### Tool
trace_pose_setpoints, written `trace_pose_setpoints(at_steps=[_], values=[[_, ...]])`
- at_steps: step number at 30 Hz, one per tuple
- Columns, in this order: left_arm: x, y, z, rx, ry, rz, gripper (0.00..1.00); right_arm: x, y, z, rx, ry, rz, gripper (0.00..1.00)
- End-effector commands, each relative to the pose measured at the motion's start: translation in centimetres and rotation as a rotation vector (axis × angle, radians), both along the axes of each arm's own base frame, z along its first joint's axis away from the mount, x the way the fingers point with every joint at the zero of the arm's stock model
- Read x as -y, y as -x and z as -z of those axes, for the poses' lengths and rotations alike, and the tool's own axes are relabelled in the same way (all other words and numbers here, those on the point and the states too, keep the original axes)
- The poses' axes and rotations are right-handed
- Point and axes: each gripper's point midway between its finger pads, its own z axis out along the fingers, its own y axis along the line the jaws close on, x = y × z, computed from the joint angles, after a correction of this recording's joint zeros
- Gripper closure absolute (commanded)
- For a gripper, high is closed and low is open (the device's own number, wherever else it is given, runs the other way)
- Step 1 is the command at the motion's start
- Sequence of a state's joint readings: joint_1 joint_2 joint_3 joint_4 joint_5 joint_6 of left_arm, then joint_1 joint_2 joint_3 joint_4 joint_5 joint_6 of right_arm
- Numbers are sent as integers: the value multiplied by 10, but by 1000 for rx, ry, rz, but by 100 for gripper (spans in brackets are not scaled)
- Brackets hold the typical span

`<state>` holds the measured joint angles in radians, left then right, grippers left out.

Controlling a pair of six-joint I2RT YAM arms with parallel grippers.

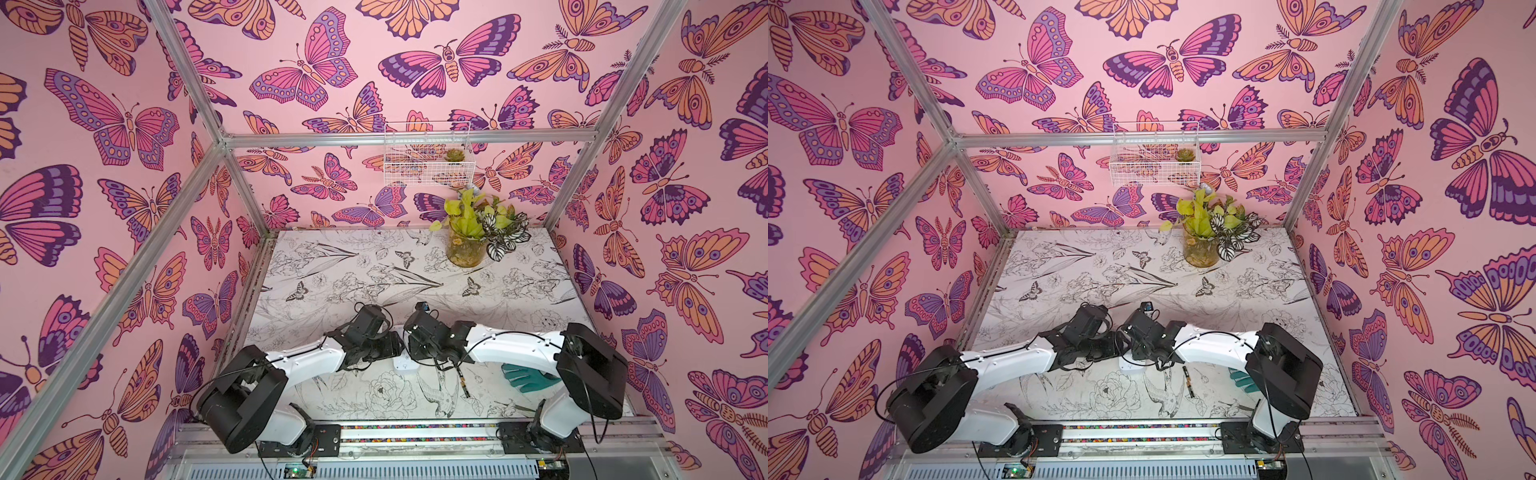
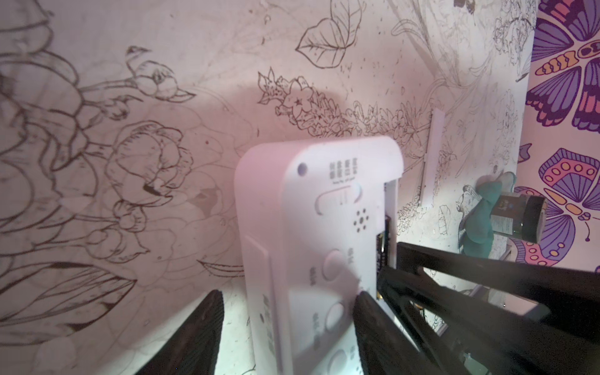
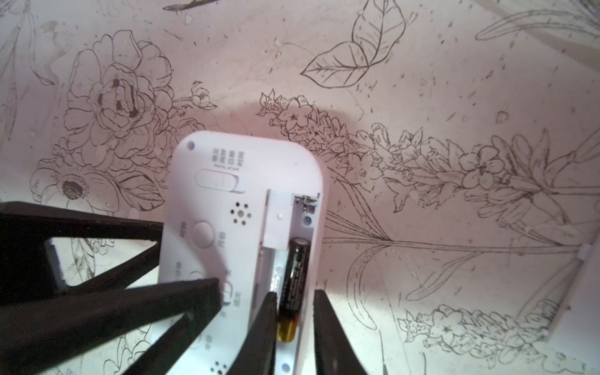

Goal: Insert the battery into the alarm
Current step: Install the battery in the alarm.

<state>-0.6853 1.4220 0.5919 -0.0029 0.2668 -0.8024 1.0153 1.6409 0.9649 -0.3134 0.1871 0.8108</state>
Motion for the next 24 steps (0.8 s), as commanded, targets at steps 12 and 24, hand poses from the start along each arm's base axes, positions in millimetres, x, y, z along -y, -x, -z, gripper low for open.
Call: trace_pose_setpoints(at_steps=[12,24], values=[[-6,18,25,-63,-59,77,36,5,-24,-2,44,56,7,77],[-7,16,26,-61,-69,60,35,7,-23,-27,72,-1,-16,71]])
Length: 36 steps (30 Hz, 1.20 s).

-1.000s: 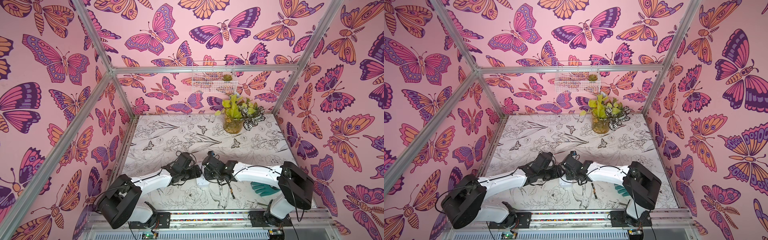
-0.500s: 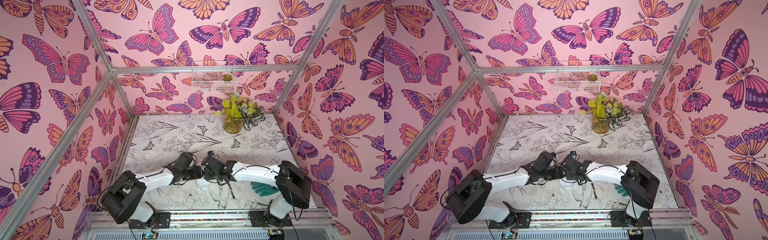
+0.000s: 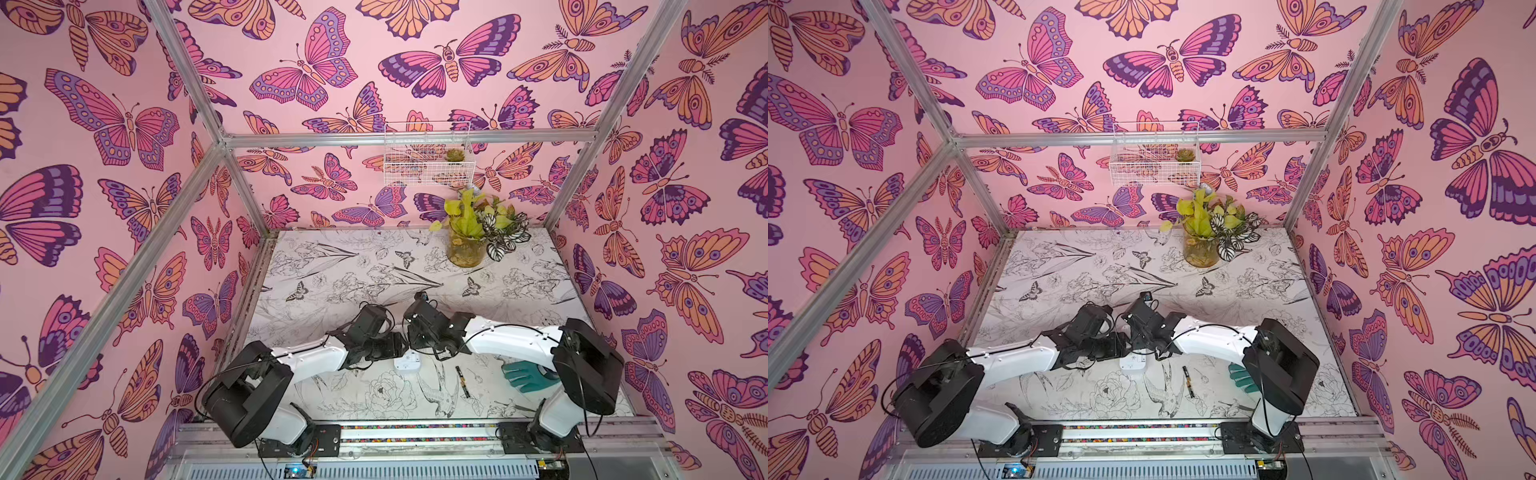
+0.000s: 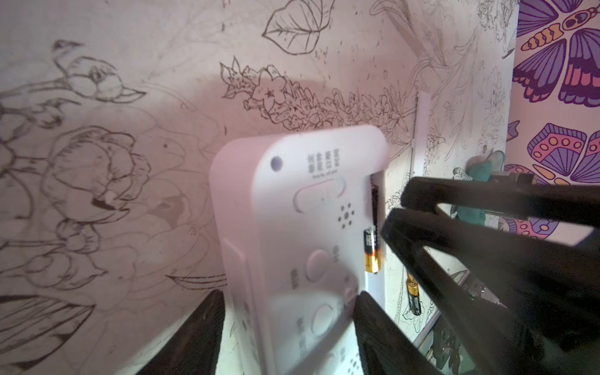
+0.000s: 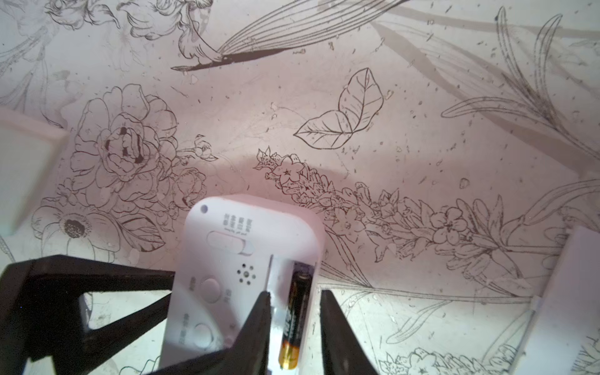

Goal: Insert the battery into the alarm
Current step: Install the battery in the alarm.

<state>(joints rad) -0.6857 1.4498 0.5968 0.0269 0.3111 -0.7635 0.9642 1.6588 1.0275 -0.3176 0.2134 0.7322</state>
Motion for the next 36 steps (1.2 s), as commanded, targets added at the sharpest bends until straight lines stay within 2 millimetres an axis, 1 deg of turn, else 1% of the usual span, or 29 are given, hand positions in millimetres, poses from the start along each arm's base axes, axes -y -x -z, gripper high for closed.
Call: trace_pose_setpoints(at_steps=[1,2,3,4,7,11,14,16,17,18,23,28,36], values=[[-15,14,24,-62,-90,1,35,7,10,-13,4,-18,-16,71],[-16,14,24,-61,-91,1,35,10,14,-9,-4,-10,-19,71],[-16,14,24,-60,-92,-1,34,10,18,-16,4,-28,-23,71],[-17,14,24,-58,-92,-3,34,10,23,-16,2,-32,-30,71],[-17,14,23,-57,-90,-5,34,8,35,-10,-14,-30,-52,70],[-18,15,24,-56,-93,-7,34,9,41,1,-33,-14,-49,73],[-17,15,25,-63,-95,-6,34,8,41,7,-42,-6,-50,78],[-17,14,26,-64,-97,-5,34,9,40,7,-34,0,-45,79],[-17,14,26,-64,-97,-6,34,11,40,16,-46,25,-44,79],[-17,14,26,-63,-97,-4,34,11,41,20,-51,35,-45,79],[-18,15,28,-69,-104,-10,33,10,41,31,-71,57,-46,79],[-19,15,30,-73,-106,-9,33,14,36,34,-55,81,-17,80],[-21,17,30,-75,-108,-16,33,19,28,30,-25,117,19,82]])
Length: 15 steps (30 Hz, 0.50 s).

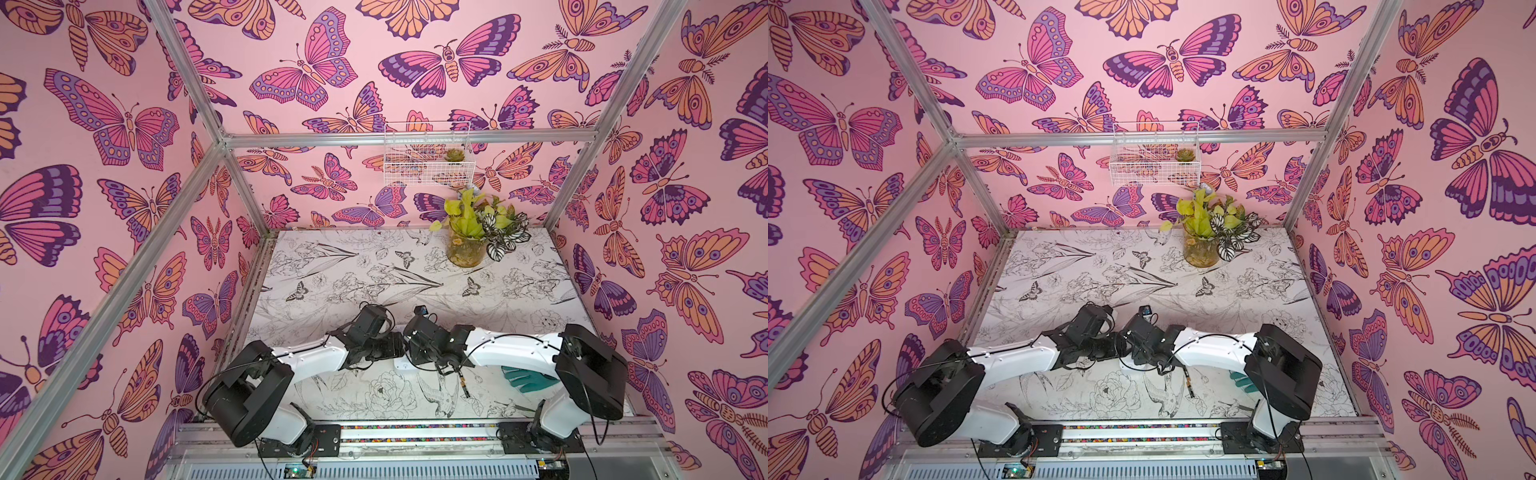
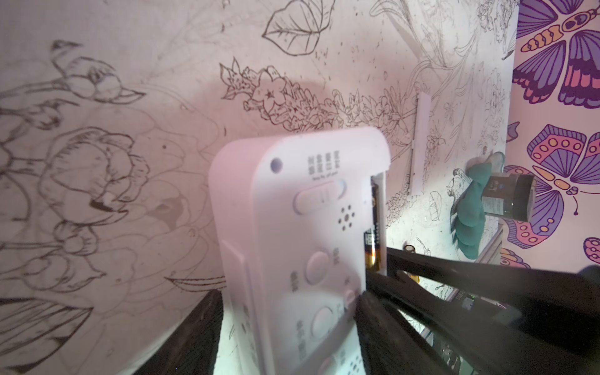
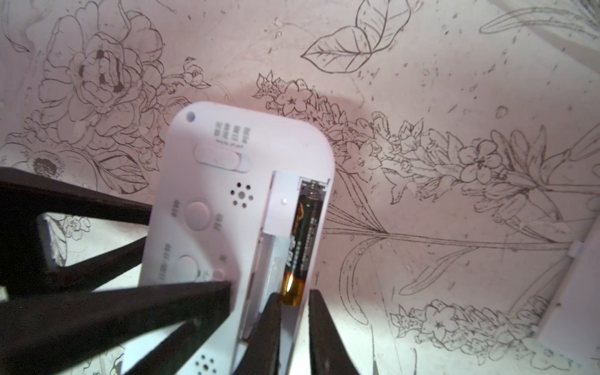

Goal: Insert the battery into the alarm
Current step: Install the battery in the alarm.

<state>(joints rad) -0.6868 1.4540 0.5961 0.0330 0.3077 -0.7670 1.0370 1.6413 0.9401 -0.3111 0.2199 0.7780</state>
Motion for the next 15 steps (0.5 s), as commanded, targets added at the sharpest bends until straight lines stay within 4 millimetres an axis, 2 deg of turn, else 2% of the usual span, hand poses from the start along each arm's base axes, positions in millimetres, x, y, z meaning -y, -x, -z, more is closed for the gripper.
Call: trace_pose_setpoints(at_steps=[1,15], values=[[-21,18,29,-76,-107,-12,33,15,-8,6,22,84,53,82],[-21,19,28,-73,-104,-14,32,15,-15,-4,43,75,76,85]])
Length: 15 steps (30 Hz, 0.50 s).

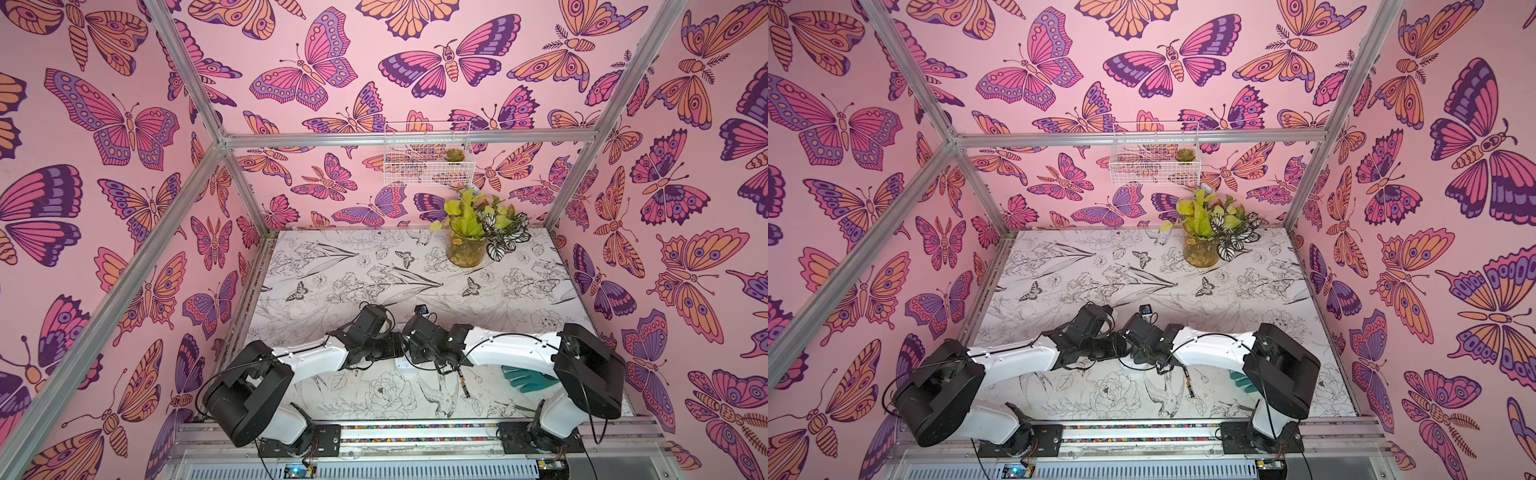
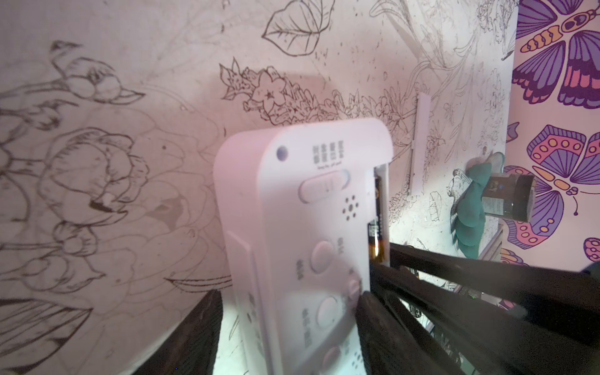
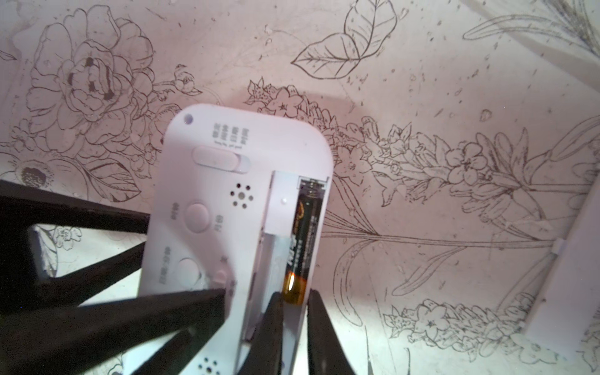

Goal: Insert the battery into the alarm
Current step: Install the battery in the alarm.

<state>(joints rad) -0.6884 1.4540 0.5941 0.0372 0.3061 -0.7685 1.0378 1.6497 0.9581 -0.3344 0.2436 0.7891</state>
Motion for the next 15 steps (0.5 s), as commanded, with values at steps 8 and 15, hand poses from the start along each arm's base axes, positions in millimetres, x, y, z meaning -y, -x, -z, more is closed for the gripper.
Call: trace_pose_setpoints(at_steps=[8,15], values=[[-19,14,24,-71,-96,-32,29,5,-1,-12,9,-23,8,68],[-3,9,7,-63,-26,-17,26,16,12,-39,22,-104,-12,57]])
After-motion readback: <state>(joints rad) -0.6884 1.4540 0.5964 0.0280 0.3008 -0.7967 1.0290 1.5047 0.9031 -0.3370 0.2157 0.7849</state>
